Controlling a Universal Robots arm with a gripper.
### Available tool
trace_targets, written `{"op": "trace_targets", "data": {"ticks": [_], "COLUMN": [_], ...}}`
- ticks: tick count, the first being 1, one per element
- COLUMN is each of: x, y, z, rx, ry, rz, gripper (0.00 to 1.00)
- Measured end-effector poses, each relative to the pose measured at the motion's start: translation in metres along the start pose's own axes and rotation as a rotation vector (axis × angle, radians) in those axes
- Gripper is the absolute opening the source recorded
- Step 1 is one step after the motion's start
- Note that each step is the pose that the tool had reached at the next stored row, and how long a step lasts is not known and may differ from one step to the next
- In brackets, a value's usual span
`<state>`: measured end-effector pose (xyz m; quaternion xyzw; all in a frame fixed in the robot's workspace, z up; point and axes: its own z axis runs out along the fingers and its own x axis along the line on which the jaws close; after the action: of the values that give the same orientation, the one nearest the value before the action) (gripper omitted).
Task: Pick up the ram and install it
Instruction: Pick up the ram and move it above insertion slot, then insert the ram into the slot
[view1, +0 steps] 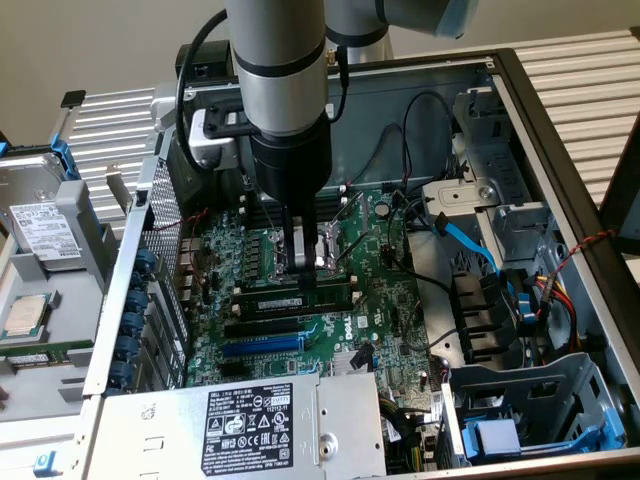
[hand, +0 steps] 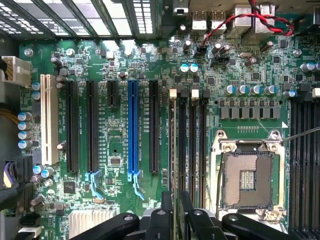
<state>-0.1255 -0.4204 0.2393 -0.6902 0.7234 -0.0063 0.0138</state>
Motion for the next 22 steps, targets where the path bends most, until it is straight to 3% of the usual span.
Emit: {"op": "trace_targets", "data": {"ticks": [14,22], "x": [0.0,0.0002], "y": [0.0005,0.0054], "z": [-0.0032,-0.0043], "rx": [0.0004,-0.0005], "ry": [0.0002,0.0001], "rz": [0.0,0.0], "gripper": [0.2,0.2]}}
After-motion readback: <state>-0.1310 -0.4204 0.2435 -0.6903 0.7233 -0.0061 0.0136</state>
